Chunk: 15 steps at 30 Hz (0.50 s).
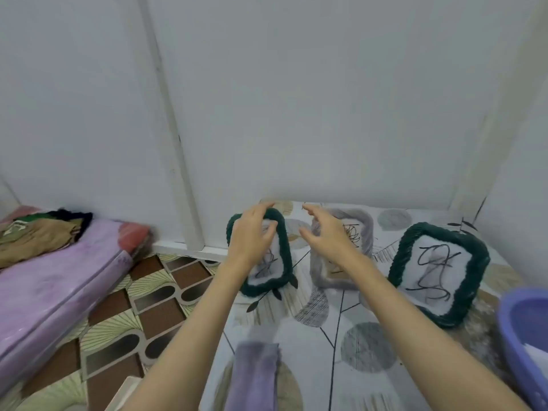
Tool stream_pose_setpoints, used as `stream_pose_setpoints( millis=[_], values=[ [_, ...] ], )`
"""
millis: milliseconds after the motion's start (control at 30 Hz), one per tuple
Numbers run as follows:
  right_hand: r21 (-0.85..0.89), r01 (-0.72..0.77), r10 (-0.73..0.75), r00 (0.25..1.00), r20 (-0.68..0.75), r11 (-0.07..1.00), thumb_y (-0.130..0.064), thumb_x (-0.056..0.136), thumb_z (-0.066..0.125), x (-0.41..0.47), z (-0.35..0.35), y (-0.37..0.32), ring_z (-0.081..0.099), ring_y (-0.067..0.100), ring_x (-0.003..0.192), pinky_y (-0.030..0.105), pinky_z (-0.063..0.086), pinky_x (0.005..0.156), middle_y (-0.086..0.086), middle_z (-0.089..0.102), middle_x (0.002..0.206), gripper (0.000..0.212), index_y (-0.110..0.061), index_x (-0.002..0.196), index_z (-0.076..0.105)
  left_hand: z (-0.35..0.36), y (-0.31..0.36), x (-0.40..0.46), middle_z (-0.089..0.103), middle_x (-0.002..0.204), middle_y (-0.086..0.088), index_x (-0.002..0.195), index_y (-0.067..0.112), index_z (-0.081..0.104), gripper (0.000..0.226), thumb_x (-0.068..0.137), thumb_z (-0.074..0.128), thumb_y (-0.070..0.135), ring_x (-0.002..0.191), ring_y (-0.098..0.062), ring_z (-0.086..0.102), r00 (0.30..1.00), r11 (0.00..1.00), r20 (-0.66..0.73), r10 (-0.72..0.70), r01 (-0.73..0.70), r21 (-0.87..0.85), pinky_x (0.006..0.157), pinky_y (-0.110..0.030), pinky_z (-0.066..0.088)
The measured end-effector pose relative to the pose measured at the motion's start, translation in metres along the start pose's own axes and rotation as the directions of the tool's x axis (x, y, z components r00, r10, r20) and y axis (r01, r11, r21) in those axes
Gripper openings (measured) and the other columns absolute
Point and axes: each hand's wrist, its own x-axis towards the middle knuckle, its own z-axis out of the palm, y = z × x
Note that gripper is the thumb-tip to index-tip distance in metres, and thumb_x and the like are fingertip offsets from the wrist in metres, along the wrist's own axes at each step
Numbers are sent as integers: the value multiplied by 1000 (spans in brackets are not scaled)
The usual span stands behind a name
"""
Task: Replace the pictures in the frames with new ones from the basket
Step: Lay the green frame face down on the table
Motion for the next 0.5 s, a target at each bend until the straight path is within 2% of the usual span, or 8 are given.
stream_pose_setpoints(
  millis=[67,167,233,300,367,433,500],
  values=[
    [104,-56,54,998,29,993,-20,89,56,-2,15,-8,41,20,128,38,36,107,5,43,140,55,-19,139,34,-6,-14,-9,51,133,-5,131,13,46,42,90,53,16,125,-19,46,997,998,-72,-40,37,-42,105,-28,32],
    [187,-85,71,994,79,979,-10,87,58,-3,43,-13,46,12,116,27,39,98,0,46,130,61,-19,141,31,-2,-38,-25,32,147,-7,136,15,40,48,90,52,14,137,-20,31,979,981,-119,-164,149,-127,115,-35,27],
    [200,-94,84,995,61,975,-8,85,59,1,61,-7,45,17,123,35,39,105,1,40,140,69,-20,143,24,4,-50,-32,17,154,-8,141,18,31,58,89,54,12,142,-20,19,961,963,-138,-240,218,-159,117,-34,21],
    [202,-124,121,992,28,971,-6,85,58,7,74,4,39,24,131,44,37,108,4,33,148,76,-22,146,16,10,-60,-37,9,155,-10,145,22,21,70,87,57,8,143,-22,13,942,928,-111,-316,283,-240,115,-29,15],
    [248,-169,168,985,25,954,0,86,54,9,82,11,38,19,131,37,37,108,3,28,150,77,-22,147,12,15,-70,-38,19,151,-12,146,25,15,79,84,60,4,138,-27,25,920,850,-27,-391,350,-395,115,-37,24],
    [278,-176,170,984,44,944,7,86,51,9,87,15,46,10,113,27,45,95,2,32,148,79,-24,147,12,17,-75,-40,36,142,-14,146,27,15,82,84,60,-1,124,-28,45,894,737,61,-444,403,-542,102,-40,43],
    [308,-177,171,984,45,935,12,84,50,8,88,19,54,13,96,32,53,83,3,36,147,83,-27,147,13,17,-78,-42,48,131,-17,144,29,18,79,84,58,-3,116,-28,53,881,680,107,-461,428,-596,92,-36,49]
  ],
)
